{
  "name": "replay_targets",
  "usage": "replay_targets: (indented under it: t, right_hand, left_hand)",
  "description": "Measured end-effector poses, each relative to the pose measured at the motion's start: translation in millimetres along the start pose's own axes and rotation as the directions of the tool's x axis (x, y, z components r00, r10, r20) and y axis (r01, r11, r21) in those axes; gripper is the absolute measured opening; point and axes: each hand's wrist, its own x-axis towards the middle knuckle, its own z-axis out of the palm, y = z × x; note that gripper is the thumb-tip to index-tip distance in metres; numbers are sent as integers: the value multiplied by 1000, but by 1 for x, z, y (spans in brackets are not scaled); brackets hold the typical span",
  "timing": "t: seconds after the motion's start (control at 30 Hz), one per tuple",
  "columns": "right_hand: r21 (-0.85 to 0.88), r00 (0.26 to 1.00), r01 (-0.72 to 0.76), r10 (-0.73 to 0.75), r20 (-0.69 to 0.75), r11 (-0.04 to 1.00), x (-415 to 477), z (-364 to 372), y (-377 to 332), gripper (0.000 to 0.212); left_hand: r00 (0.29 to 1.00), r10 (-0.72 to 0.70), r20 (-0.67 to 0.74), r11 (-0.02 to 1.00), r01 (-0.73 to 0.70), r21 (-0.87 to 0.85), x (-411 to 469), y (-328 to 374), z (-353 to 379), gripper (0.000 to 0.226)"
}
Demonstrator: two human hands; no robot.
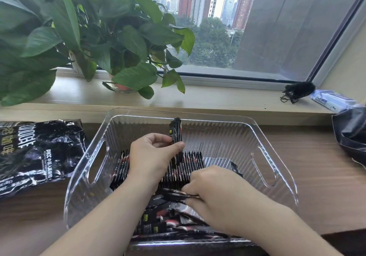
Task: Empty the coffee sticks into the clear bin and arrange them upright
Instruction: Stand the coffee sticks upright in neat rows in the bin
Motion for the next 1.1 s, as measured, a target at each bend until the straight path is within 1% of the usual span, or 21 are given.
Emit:
replay_targets:
  t: [0.1, 0.17, 0.23, 0.3, 0.37, 0.43, 0.5, 0.6, 0.7, 0.8, 0.9, 1.1]
  right_hand:
    - [113, 992, -111, 116, -39, 987, -25, -15, 21, 32]
    - [164, 975, -167, 187, -117, 972, -36, -25, 32, 30]
    - [316, 931, -187, 271, -247, 930, -37, -28, 38, 26]
    - [456, 851, -177, 368, -375, 872, -26, -24, 40, 22]
    - [503, 789, -170, 422, -445, 848, -10, -13, 41, 17]
    - [507, 774, -158, 425, -470, 848, 4, -3, 39, 16]
    - [486, 774, -154, 411, -482, 860, 15, 5, 39, 19]
    - [435, 779, -144, 373, -504, 889, 26, 14, 38, 22]
    - [415, 797, -93, 317, -514, 905, 31, 21, 39, 27]
    - [391, 837, -60, 260, -482, 918, 29, 25, 39, 35]
    - [368, 869, -37, 211, -447, 929, 26, 27, 40, 38]
    - [404, 903, -26, 195, -383, 914, 23, 27, 44, 31]
  left_hand:
    - [1000, -7, 2, 1000, 7, -25, 0, 1, 0, 32]
    - [1000, -13, 6, 999, 13, -43, 1, 1, -1, 32]
    - [999, -27, 23, 998, 28, -61, 2, 0, 0, 33]
    - [997, -45, 55, 996, 50, -80, 1, -1, 1, 34]
    - [993, -65, 99, 992, 75, -101, 0, 0, 2, 35]
    - [984, -78, 161, 986, 101, -136, -3, 3, 3, 35]
    - [973, -83, 214, 977, 122, -176, -5, 5, 3, 35]
    - [963, -85, 254, 967, 142, -214, -6, 6, 4, 36]
    - [955, -85, 284, 963, 152, -221, -7, 6, 6, 44]
    - [947, -88, 310, 955, 168, -244, -7, 5, 6, 44]
    - [944, -93, 317, 955, 175, -240, -8, 4, 6, 44]
    - [949, -73, 308, 963, 147, -224, -9, 4, 6, 44]
